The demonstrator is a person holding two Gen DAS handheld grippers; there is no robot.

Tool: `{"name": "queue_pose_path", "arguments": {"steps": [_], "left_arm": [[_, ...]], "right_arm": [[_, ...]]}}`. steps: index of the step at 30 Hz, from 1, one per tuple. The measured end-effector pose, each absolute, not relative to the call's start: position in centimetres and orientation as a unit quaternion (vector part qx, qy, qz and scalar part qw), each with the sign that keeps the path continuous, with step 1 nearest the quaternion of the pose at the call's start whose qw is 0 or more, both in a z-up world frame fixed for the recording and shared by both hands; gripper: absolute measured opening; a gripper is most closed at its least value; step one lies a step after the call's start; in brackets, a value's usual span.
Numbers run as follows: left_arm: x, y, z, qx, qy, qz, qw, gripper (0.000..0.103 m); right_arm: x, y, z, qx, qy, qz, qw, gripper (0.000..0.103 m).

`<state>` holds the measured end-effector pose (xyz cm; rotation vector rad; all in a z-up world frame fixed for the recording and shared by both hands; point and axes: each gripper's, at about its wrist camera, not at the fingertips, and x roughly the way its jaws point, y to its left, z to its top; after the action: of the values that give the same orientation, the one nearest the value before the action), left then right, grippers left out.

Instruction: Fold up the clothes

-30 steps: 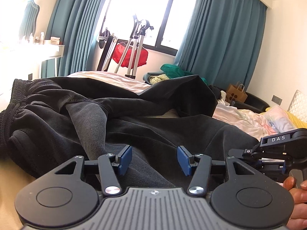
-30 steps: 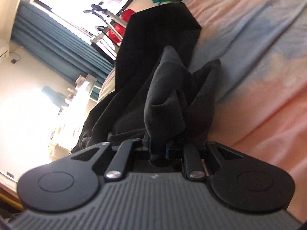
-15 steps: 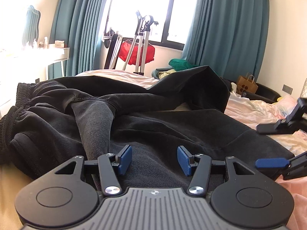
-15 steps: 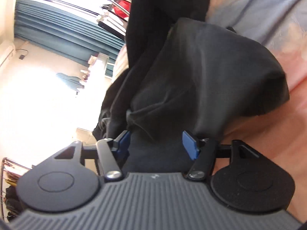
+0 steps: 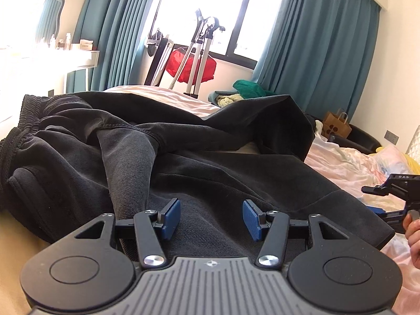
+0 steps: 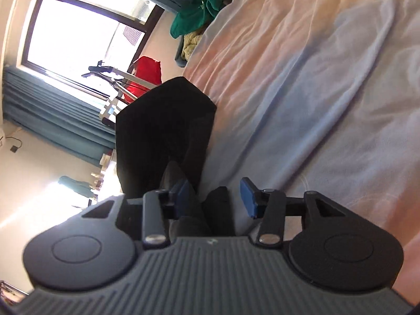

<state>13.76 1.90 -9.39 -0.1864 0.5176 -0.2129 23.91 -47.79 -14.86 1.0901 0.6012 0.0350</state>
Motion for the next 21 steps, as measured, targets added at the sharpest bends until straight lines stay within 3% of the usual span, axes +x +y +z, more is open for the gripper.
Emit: {"name": "queue_pose_path", "arguments": {"steps": [4, 10, 16, 21], "left_arm": [[13.8, 2.1, -9.3, -0.1, 0.257, -0.105, 0.955, 0.055], [14.2, 2.0, -9.3, -0.113, 0.263, -0.106, 0.952, 0.057], [14.3, 1.7, -9.5, -0.112, 0.265, -0.103, 0.952, 0.057], [14.0, 1.8, -9.3, -0.118, 0.264, -0.103, 0.952, 0.057]], "right_arm": [[27.2, -44.6, -17.0, 0.426, 0.337, 0.043, 0.839, 0.031], [29.3, -40.6, -17.1, 0.36, 0.367, 0.103, 0.852, 0.035], [29.2, -41.2, -17.7, 0.377, 0.37, 0.109, 0.842, 0.033], [30.6, -40.2, -17.1, 0.336, 0.379, 0.077, 0.859, 0.008]]}}
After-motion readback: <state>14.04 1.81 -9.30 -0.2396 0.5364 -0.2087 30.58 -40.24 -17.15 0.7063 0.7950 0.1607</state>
